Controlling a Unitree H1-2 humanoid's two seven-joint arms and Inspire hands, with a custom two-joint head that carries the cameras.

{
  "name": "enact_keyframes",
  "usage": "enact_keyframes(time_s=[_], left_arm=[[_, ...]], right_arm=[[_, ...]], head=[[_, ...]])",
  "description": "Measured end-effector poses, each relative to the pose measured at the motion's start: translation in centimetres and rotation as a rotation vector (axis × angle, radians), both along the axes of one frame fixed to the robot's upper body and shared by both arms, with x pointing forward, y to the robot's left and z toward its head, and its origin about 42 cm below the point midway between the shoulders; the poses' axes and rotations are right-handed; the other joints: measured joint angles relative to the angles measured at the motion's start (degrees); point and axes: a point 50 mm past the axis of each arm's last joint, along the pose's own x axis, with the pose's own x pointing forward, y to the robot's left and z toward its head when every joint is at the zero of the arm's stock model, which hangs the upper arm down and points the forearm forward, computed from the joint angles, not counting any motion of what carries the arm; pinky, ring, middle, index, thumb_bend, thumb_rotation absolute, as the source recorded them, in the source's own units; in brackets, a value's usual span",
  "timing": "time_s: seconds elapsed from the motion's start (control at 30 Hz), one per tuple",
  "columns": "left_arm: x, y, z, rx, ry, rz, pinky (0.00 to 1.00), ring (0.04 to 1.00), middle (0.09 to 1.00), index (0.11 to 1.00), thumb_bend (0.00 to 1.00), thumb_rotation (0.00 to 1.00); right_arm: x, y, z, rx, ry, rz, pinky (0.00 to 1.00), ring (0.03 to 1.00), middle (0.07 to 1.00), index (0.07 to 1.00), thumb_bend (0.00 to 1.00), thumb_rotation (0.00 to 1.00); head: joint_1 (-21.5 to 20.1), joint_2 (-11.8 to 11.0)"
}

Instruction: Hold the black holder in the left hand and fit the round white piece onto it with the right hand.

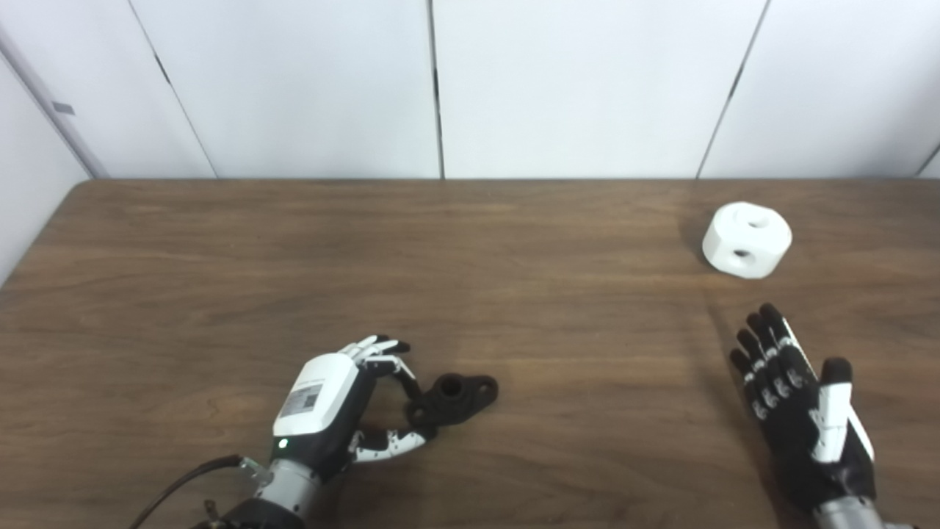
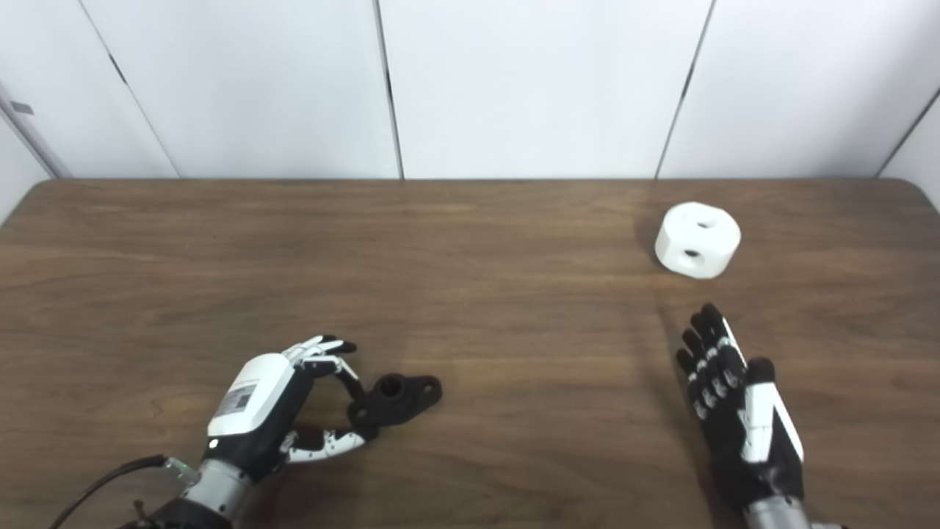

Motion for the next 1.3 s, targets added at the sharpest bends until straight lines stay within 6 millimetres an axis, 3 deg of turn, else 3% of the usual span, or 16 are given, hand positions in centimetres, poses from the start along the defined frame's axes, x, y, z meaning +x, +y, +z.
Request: enact_keyframes(time_s=[0.2,0.43,0.53,0.7,0.77,0.9,1.07,1.13,1.3], left_arm=[[-1.6,-2.6,-0.7,-0.046,0.005,-0.054,0.94,0.940,0.861,0.491,0.51,0.05],[-1.8,-2.8,-1.0,-0.039,-0.016,-0.073,0.93,0.932,0.853,0.491,0.51,0.05],[-1.8,-2.9,-1.1,-0.039,-0.019,-0.076,0.94,0.931,0.855,0.491,0.51,0.05],[-1.7,-3.0,-1.4,-0.036,-0.028,-0.075,0.93,0.928,0.854,0.490,0.51,0.04],[-1.7,-3.0,-1.6,-0.033,-0.039,-0.076,0.93,0.927,0.852,0.490,0.51,0.05],[-1.8,-2.8,-1.9,-0.034,-0.053,-0.072,0.91,0.917,0.837,0.490,0.51,0.04],[-2.1,-2.6,-2.0,-0.020,-0.068,-0.060,0.90,0.902,0.827,0.490,0.51,0.04],[-2.1,-2.5,-1.9,-0.009,-0.075,-0.057,0.90,0.902,0.827,0.489,0.51,0.04],[-2.1,-2.4,-2.0,0.013,-0.090,-0.056,0.89,0.900,0.826,0.489,0.51,0.04]], right_arm=[[-0.1,-0.2,0.2,-0.005,0.009,0.006,1.00,1.000,1.000,1.000,0.69,1.00],[-0.1,-0.3,0.5,-0.010,0.003,0.007,1.00,1.000,1.000,0.996,0.70,1.00],[-0.1,-0.3,0.6,-0.009,0.001,0.007,1.00,1.000,1.000,0.998,0.70,1.00],[0.1,-0.5,0.7,-0.016,-0.001,0.005,1.00,1.000,0.999,0.980,0.67,1.00],[0.2,-0.7,0.9,-0.031,0.001,-0.005,1.00,1.000,0.996,0.974,0.67,0.95],[0.7,-1.1,1.2,-0.086,-0.007,-0.046,1.00,0.993,0.977,0.947,0.64,0.74],[2.1,-1.5,2.6,-0.155,-0.036,-0.100,1.00,0.995,0.963,0.939,0.72,0.52],[2.7,-1.7,3.6,-0.186,-0.060,-0.117,0.99,0.984,0.954,0.932,0.73,0.46],[4.2,-2.1,5.4,-0.339,-0.114,-0.179,0.93,0.927,0.904,0.895,0.78,0.44]], head=[[0.2,0.8],[-0.2,0.7],[-0.7,0.4],[-3.1,-2.2],[-3.7,-2.6],[-5.2,-4.3],[-5.6,-5.1],[-5.8,-5.4],[-6.8,-6.4]])
